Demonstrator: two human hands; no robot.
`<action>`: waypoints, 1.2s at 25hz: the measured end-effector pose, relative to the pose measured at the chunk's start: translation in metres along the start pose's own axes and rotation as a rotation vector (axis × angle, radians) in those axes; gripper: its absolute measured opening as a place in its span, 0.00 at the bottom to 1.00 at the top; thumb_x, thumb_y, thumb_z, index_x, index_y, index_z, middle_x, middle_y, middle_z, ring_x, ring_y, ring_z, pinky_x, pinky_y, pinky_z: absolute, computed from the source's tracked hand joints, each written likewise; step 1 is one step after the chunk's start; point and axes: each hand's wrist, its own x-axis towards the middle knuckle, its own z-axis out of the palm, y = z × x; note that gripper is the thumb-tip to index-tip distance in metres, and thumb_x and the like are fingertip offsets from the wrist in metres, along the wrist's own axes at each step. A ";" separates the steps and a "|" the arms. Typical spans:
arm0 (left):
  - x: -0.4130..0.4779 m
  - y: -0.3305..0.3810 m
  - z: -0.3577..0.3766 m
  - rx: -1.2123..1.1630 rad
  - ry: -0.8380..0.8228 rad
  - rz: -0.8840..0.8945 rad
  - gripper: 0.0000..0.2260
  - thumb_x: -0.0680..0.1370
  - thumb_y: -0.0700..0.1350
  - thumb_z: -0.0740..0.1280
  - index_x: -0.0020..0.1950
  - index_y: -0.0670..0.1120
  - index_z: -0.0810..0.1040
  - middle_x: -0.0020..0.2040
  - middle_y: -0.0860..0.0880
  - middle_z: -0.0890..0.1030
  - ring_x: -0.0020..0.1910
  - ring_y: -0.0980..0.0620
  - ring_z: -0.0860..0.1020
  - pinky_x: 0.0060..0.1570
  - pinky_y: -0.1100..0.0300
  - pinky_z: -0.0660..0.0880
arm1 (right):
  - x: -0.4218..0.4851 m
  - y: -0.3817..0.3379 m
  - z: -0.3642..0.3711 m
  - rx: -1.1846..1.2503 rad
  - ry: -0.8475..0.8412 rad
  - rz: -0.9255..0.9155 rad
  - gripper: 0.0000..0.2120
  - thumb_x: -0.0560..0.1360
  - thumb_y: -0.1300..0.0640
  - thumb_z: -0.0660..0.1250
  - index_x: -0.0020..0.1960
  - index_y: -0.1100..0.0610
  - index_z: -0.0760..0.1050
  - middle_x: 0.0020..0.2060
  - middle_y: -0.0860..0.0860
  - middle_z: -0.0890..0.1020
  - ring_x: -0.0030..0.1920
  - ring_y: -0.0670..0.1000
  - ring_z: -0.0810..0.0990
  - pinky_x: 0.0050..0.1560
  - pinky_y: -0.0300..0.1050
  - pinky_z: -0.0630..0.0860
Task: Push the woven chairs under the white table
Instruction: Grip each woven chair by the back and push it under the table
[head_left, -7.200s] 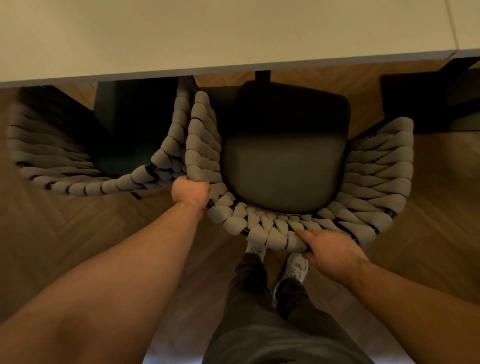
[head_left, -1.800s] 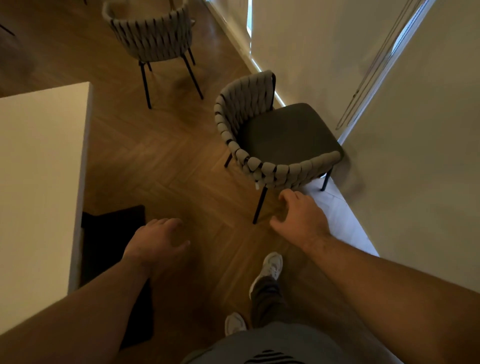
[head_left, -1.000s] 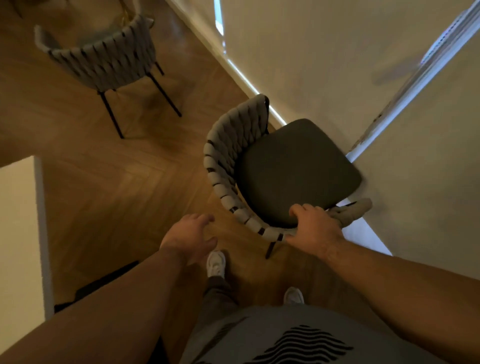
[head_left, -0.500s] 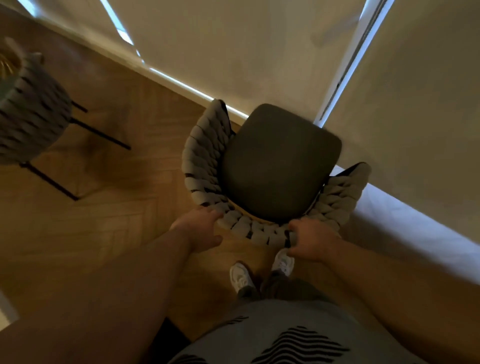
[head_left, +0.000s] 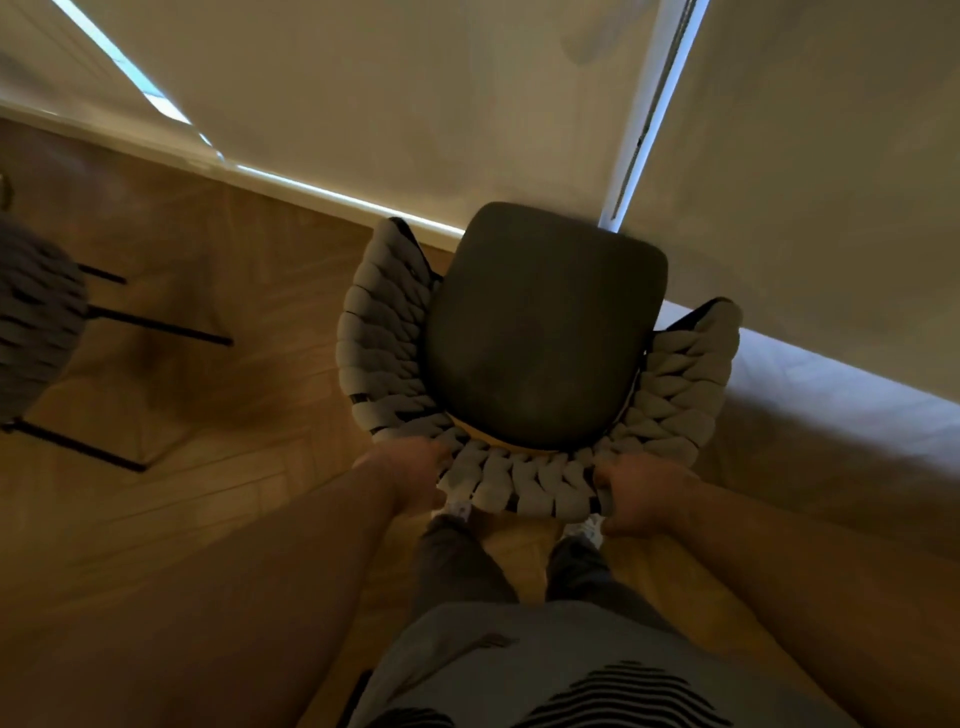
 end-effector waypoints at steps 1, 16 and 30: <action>0.005 -0.005 -0.002 0.027 -0.018 0.024 0.30 0.79 0.53 0.70 0.80 0.53 0.64 0.72 0.47 0.74 0.69 0.45 0.74 0.65 0.50 0.73 | 0.006 -0.002 0.002 0.012 -0.018 0.022 0.34 0.72 0.37 0.72 0.74 0.49 0.70 0.66 0.52 0.76 0.62 0.54 0.77 0.63 0.51 0.78; 0.077 -0.093 -0.002 0.548 -0.037 0.294 0.28 0.79 0.51 0.65 0.79 0.55 0.62 0.76 0.48 0.70 0.76 0.44 0.65 0.78 0.37 0.51 | 0.012 -0.067 0.031 0.060 0.076 0.369 0.38 0.75 0.32 0.60 0.79 0.50 0.63 0.76 0.53 0.68 0.74 0.58 0.66 0.76 0.74 0.48; 0.059 -0.066 0.027 0.618 0.062 0.302 0.17 0.77 0.51 0.67 0.65 0.57 0.73 0.60 0.52 0.79 0.62 0.48 0.74 0.61 0.49 0.72 | -0.033 -0.070 0.090 0.121 0.266 0.310 0.37 0.78 0.30 0.57 0.77 0.54 0.64 0.72 0.57 0.69 0.72 0.60 0.67 0.78 0.60 0.58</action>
